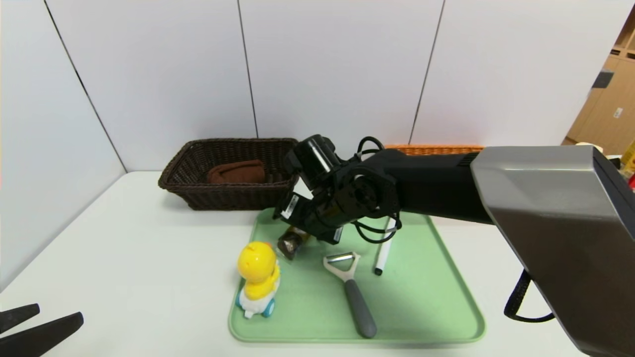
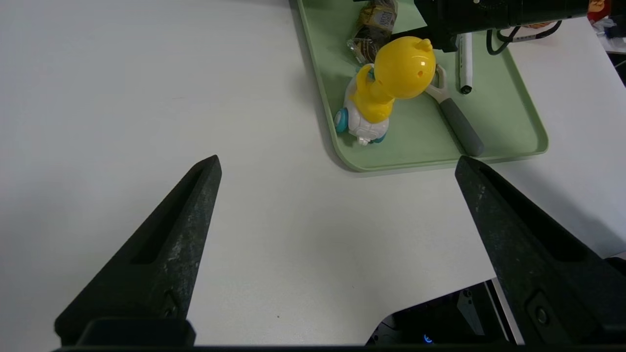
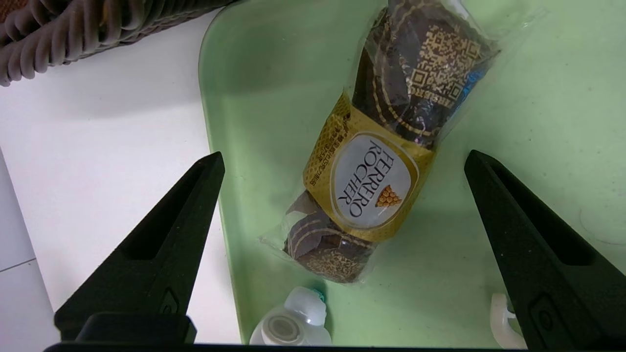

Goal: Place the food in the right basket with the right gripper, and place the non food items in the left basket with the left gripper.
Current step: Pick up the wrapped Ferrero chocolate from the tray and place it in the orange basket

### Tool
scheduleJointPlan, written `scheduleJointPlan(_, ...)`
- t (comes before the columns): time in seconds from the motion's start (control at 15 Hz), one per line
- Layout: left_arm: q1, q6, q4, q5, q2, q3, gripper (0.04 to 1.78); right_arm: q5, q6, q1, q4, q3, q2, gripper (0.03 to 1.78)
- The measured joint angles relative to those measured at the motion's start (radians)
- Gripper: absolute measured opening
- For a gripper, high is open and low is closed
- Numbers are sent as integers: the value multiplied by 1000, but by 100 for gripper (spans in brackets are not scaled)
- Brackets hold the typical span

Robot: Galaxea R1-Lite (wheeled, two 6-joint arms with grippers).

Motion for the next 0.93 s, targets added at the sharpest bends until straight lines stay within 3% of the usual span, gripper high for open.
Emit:
scheduleJointPlan(0.07,0,0,0,0,0,1,169,-11,-5,0,-6,0,2,169)
scheduleJointPlan(0.4,0,0,0,0,0,3,169,-14,-21,0,-13,1,14,95)
scheduleJointPlan(0.53,0,0,1,0,-4,8,169,-14,-21,0,-13,1,17,77)
scheduleJointPlan(0.6,0,0,0,1,-7,11,169,-14,-21,0,-14,1,20,47)
scheduleJointPlan(0.67,0,0,0,0,-10,14,169,-14,-21,0,-18,-1,21,6)
scheduleJointPlan(0.93,0,-1,0,2,-15,20,169,-14,-20,-1,-13,2,20,6)
